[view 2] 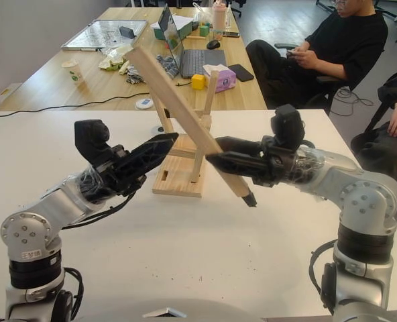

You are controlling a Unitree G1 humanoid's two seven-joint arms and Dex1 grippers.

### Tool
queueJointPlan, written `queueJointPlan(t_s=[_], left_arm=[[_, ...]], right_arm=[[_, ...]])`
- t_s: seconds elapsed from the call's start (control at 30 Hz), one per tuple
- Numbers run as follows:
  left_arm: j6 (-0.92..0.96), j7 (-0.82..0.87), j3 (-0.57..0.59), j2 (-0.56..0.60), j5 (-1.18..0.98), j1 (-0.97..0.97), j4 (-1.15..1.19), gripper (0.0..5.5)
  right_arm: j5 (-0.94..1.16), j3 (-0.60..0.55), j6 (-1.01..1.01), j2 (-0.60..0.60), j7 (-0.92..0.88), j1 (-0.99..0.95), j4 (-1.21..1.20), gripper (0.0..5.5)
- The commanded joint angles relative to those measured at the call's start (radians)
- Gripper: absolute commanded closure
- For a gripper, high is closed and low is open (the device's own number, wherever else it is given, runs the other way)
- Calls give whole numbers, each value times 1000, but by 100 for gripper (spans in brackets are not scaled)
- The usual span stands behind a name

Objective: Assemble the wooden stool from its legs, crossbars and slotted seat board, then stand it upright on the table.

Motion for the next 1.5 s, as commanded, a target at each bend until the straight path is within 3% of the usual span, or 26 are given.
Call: queueJointPlan(t_s=[0.03, 0.2, 0.47, 0.63, 0.8, 0.97, 1.03, 1.17, 1.37, 1.5], left_arm=[[-18, 40, -50, -16, -12, -23, -15, 186], [-42, 63, -78, -19, -29, -37, -31, 186], [-69, 88, -92, -24, -54, -52, -21, 315], [-93, 105, -88, -29, -50, -59, -17, 322], [-76, 68, -35, 52, -25, -32, -3, 337], [-41, -43, 36, 169, 43, 60, 72, 346], [-30, -95, 60, 204, 73, 97, 99, 346], [-17, -190, 124, 271, 144, 170, 181, 346], [-9, -253, 153, 286, 209, 161, 270, 346], [7, -273, 146, 279, 232, 139, 283, 346]], right_arm=[[33, 23, 6, -19, -17, 13, -29, 342], [40, 49, -11, -9, -37, 38, -56, 342], [75, 59, -32, 9, -91, 48, -67, 342], [84, 84, -63, 49, -156, 62, -79, 342], [81, 104, -51, 20, -181, 77, -59, 261], [39, 52, -42, -62, -101, 30, 157, 256], [-76, 68, -125, -60, -91, 19, 228, 256], [-433, 240, -395, 26, -136, 90, 248, 256], [-706, 425, -639, 185, -159, 112, 381, 256], [-776, 428, -708, 263, -164, 65, 536, 186]])
